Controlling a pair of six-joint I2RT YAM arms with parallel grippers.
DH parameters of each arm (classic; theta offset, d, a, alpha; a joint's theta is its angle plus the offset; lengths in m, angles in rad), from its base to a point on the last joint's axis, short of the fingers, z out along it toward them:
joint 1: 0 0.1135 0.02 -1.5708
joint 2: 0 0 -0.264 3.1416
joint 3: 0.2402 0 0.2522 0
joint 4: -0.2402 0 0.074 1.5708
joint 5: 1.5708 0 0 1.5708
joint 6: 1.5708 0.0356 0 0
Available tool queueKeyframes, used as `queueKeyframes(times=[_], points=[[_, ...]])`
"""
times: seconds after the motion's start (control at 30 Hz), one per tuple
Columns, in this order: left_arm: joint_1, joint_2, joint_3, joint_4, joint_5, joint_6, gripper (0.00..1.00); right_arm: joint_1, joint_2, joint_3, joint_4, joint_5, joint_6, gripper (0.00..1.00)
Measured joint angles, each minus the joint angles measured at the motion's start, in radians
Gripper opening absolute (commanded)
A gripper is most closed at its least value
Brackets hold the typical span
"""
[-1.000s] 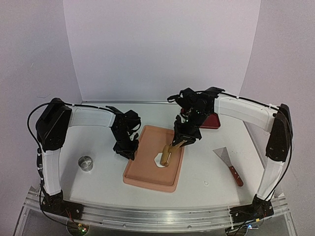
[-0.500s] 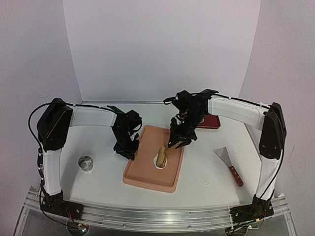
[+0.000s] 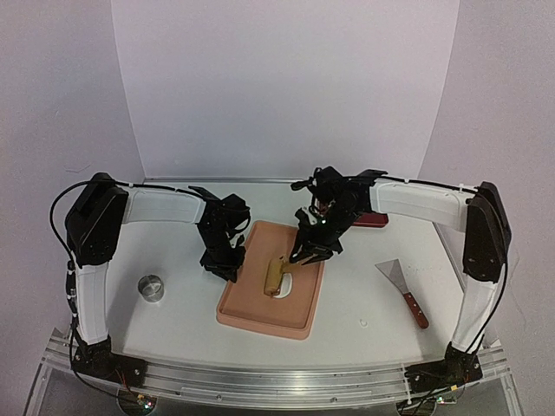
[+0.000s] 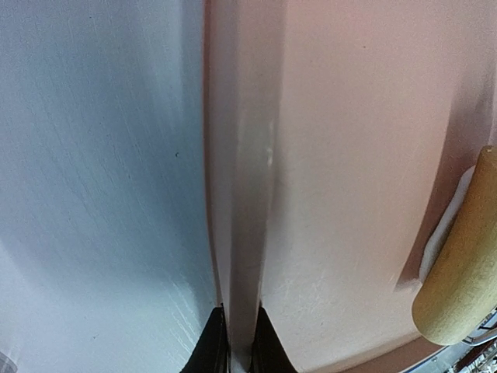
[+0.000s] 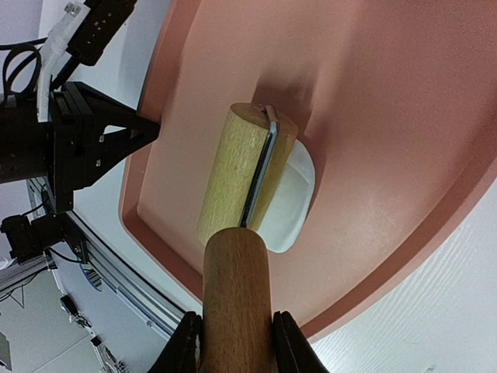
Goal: Roll out the dumpling wrappers from the dough
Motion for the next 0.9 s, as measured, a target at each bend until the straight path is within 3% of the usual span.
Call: queueKeyframes(times=[0.37,0.9], points=[[0.002,0.016,0.023,-0.021,0.004,0.002,0.00,-0.077,-0.023,-0.067,0.054,-0.110,-0.071,0.00],[0.006,0.048,0.075,-0.053,0.010,0.021,0.00,-0.082,0.051,0.285,-0.228,-0.139,-0.029,0.00]])
